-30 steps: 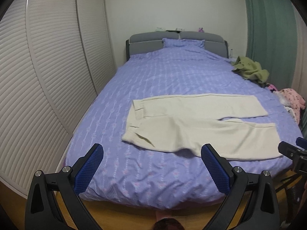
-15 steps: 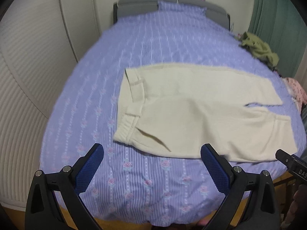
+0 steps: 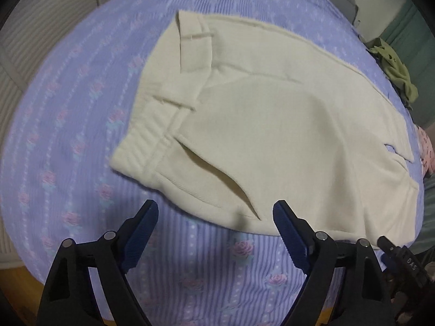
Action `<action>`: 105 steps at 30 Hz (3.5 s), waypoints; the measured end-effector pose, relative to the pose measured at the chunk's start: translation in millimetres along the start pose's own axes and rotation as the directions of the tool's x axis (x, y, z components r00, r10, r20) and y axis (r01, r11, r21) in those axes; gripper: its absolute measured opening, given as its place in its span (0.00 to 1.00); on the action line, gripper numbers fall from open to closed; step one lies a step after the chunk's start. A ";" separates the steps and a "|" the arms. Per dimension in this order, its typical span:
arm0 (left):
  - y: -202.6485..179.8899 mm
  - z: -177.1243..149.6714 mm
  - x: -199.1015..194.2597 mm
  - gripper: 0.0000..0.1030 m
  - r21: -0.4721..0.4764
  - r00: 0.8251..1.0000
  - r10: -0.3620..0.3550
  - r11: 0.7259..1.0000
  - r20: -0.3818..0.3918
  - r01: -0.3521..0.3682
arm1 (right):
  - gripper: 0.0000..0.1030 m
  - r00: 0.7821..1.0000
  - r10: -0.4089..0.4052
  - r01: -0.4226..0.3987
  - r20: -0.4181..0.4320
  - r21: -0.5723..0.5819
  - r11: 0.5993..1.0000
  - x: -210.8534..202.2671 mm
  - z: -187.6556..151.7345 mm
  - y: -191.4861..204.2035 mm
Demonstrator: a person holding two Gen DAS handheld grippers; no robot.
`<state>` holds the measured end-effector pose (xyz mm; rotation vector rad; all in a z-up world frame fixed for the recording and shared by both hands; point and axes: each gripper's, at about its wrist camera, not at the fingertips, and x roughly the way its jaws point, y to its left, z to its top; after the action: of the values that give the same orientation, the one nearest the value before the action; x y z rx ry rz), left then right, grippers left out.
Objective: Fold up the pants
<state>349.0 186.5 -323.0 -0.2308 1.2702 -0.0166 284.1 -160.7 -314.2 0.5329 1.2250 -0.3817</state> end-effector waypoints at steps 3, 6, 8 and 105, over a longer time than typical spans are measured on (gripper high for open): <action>4.9 0.2 19.5 0.84 -0.066 0.999 -0.002 0.998 -0.038 0.000 | 0.75 1.000 0.017 -0.016 -0.014 0.069 0.997 14.7 1.4 -7.0; 4.1 -1.7 33.9 0.74 -0.085 0.997 -0.002 0.996 -0.074 -0.004 | 0.71 1.000 -0.002 0.003 -0.017 0.077 0.997 26.7 0.9 -12.1; 3.4 -3.2 41.8 0.60 -0.100 0.994 -0.024 0.995 -0.104 0.013 | 0.71 1.000 -0.016 0.018 -0.027 0.078 0.997 36.6 1.3 -15.2; -409.8 -50.2 -56.7 0.91 0.214 0.975 0.174 0.956 0.136 -0.201 | 0.60 0.997 0.069 -0.064 -0.022 -0.714 0.697 -60.9 212.5 -151.2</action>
<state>331.6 -214.1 -209.2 0.0859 1.1590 0.0149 349.0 -407.1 -231.7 -0.1108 1.2325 0.1786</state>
